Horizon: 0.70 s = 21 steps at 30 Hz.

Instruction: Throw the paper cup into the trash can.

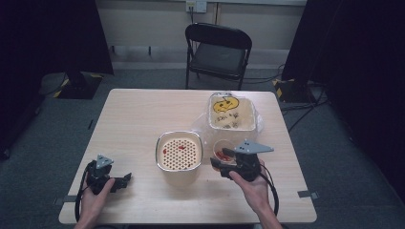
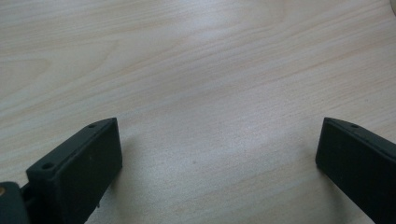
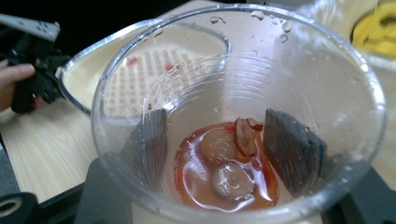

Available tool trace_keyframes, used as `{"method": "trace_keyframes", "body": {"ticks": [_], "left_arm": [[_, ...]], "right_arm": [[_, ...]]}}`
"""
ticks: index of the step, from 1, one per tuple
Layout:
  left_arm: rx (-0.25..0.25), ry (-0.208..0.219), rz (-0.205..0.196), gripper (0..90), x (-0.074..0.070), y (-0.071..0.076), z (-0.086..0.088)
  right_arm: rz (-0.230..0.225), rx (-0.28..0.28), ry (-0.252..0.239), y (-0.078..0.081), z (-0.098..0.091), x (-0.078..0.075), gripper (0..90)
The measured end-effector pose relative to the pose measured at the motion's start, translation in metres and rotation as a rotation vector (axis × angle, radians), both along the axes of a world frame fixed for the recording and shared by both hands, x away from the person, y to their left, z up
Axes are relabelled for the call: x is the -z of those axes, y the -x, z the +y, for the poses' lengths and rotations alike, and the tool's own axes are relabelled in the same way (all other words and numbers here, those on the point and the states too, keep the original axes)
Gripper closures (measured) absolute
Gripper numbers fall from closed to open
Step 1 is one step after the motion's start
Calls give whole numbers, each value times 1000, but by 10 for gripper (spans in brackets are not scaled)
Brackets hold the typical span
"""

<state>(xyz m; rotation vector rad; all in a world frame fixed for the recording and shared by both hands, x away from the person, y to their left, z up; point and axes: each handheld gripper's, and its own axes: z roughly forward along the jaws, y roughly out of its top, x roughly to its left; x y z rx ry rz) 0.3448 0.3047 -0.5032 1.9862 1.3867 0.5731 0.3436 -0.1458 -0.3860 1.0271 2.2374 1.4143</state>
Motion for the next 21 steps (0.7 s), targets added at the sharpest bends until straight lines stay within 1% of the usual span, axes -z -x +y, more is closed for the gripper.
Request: {"method": "trace_keyframes", "body": {"ticks": [5,9,11,14,16,18,21], "left_arm": [[0,-1,0,0,0,0,0],[0,-1,0,0,0,0,0],[0,0,0,0,0,0,0],[0,-1,0,0,0,0,0],[0,-1,0,0,0,0,0],[0,0,0,0,0,0,0],[0,-1,0,0,0,0,0]], "right_arm": [[-43,-1,-4,-6,6,-18,415],[-73,9,-12,-13,9,-28,424],[-85,4,-14,-16,11,-32,427],[-104,11,-9,-22,16,-36,427],[-126,24,-18,-25,18,-39,431],[-142,24,-22,-27,21,-41,434],[-176,32,-19,-31,26,-44,440]]}}
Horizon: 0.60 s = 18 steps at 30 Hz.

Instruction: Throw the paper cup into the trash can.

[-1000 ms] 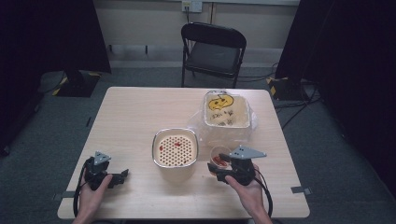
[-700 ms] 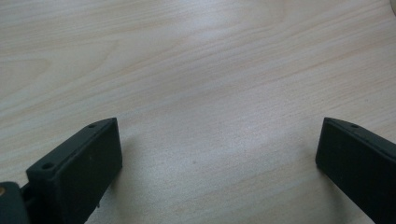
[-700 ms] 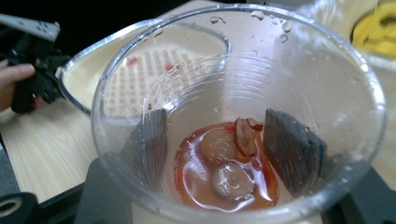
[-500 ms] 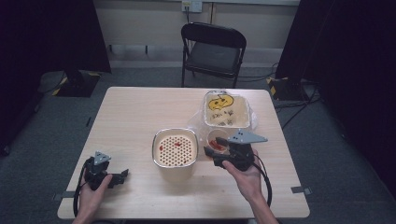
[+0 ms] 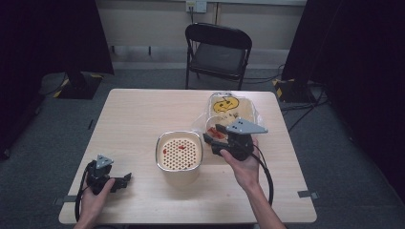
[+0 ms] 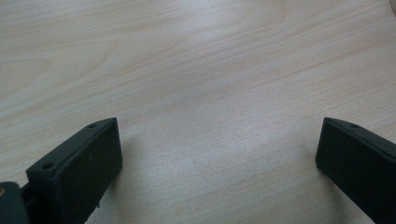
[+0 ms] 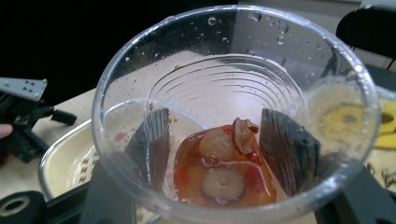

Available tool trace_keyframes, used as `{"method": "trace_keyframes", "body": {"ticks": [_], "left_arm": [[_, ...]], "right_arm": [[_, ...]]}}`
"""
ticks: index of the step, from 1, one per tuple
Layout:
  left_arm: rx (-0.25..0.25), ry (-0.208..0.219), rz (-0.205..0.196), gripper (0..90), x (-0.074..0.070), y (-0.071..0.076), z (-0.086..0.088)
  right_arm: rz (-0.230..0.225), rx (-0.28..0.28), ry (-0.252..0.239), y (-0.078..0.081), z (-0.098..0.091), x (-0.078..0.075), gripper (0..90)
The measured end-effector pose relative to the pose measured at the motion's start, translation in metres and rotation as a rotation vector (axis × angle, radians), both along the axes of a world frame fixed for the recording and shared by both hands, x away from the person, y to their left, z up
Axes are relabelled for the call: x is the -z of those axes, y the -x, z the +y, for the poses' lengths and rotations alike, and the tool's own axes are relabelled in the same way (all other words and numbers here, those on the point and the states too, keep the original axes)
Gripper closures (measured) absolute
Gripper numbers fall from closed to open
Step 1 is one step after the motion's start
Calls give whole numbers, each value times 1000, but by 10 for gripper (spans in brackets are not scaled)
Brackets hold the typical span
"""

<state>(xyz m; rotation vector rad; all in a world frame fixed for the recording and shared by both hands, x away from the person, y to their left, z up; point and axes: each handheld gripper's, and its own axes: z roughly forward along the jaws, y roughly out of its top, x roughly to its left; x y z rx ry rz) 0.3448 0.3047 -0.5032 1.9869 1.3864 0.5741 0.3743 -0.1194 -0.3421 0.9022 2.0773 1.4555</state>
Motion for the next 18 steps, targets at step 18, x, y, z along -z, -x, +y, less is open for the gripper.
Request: {"method": "trace_keyframes", "body": {"ticks": [18], "left_arm": [[0,0,0,0,0,0,0]], "right_arm": [[-261,98,197,-14,32,-9,458]]}}
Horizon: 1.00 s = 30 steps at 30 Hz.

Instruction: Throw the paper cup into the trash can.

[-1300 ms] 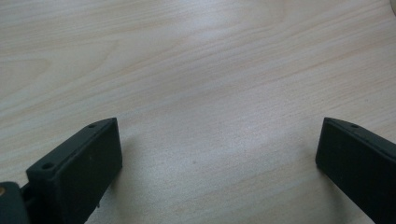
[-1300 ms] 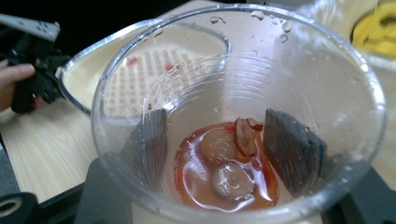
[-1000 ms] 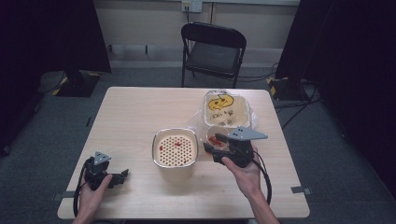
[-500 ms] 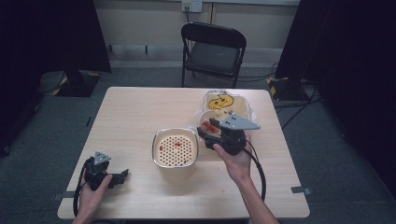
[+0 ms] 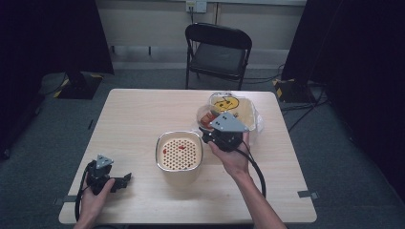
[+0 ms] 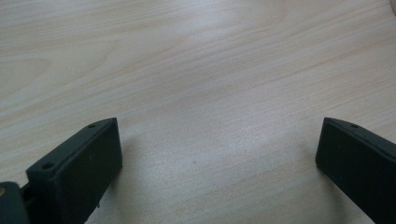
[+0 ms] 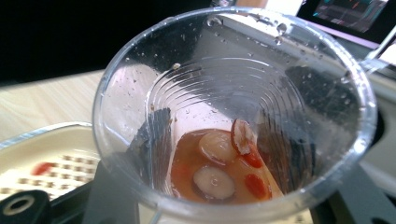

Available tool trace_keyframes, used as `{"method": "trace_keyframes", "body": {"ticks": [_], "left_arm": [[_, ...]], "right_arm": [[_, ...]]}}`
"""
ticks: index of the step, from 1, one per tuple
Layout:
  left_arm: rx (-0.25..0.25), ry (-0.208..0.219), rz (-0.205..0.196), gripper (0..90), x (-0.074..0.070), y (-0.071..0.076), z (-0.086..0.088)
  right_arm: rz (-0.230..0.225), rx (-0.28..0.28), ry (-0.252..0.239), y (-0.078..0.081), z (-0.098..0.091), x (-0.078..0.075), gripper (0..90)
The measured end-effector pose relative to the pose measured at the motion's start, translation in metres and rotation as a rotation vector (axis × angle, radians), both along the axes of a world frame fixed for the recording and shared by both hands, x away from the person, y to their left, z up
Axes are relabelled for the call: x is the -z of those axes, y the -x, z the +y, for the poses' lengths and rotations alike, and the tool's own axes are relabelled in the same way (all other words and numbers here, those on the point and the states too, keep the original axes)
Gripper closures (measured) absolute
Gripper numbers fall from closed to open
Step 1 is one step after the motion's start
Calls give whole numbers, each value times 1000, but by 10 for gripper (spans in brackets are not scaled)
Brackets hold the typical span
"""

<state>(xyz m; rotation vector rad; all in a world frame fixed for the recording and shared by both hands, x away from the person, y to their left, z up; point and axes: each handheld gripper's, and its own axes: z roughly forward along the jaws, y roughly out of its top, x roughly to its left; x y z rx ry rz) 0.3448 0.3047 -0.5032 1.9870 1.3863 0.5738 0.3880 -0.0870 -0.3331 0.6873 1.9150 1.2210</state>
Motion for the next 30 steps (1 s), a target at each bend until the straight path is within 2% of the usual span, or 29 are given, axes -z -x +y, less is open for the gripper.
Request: {"method": "trace_keyframes", "body": {"ticks": [10,14,19,23,30], "left_arm": [[0,0,0,0,0,0,0],[0,0,0,0,0,0,0],[0,0,0,0,0,0,0],[0,0,0,0,0,0,0],[0,1,0,0,0,0,0]], "right_arm": [[-81,27,243,-4,23,1,473],[-106,34,313,-5,30,-1,479],[-160,49,425,-5,39,3,486],[-177,53,473,-5,41,6,486],[-234,81,599,-2,49,9,487]]}}
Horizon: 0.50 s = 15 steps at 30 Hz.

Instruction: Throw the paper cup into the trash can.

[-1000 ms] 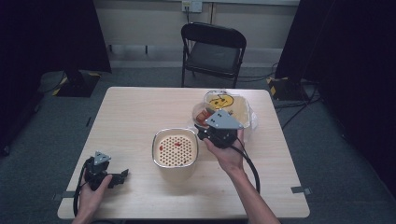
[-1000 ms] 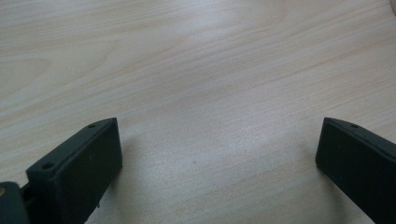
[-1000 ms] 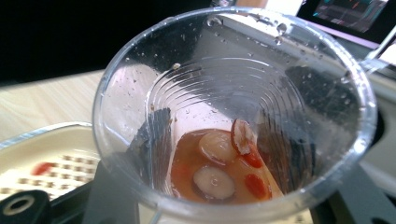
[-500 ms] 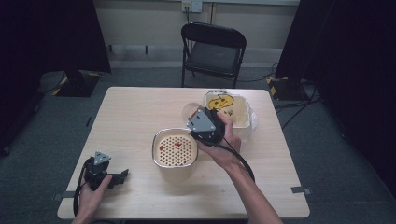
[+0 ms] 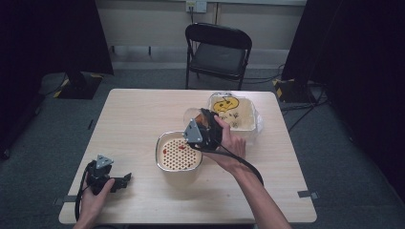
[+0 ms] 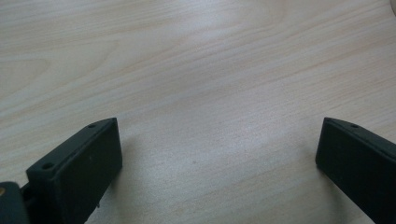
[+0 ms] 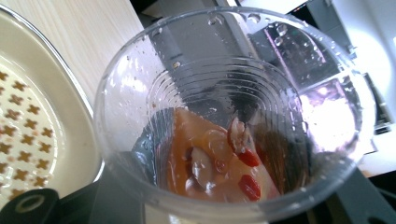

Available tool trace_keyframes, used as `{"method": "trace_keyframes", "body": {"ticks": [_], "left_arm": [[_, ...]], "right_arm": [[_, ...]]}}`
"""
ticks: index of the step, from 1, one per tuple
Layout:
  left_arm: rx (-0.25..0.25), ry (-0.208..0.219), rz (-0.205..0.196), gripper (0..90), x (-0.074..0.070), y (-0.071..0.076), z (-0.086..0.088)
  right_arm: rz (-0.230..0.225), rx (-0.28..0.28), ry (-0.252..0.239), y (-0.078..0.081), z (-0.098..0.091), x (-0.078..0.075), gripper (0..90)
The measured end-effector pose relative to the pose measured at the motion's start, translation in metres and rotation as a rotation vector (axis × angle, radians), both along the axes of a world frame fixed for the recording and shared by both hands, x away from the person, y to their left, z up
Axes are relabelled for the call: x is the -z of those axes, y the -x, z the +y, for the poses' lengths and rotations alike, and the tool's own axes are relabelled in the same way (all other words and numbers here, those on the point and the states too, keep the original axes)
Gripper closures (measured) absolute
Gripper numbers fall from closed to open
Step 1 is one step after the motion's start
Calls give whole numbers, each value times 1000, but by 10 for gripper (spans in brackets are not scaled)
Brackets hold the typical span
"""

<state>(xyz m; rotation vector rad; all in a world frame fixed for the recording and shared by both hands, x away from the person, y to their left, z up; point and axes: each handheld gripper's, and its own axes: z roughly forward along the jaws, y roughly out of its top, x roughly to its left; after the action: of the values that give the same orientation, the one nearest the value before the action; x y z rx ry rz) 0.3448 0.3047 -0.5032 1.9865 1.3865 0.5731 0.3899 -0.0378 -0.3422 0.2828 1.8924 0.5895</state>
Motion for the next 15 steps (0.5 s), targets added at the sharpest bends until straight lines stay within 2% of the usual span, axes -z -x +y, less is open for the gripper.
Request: {"method": "trace_keyframes", "body": {"ticks": [5,10,14,15], "left_arm": [[0,-1,0,0,0,0,0],[0,-1,0,0,0,0,0],[0,-1,0,0,0,0,0],[0,-1,0,0,0,0,0]], "right_arm": [[-33,4,89,2,6,3,488],[-100,4,240,5,13,11,490],[-145,-5,319,7,19,15,490],[-143,4,325,8,21,16,491]]}}
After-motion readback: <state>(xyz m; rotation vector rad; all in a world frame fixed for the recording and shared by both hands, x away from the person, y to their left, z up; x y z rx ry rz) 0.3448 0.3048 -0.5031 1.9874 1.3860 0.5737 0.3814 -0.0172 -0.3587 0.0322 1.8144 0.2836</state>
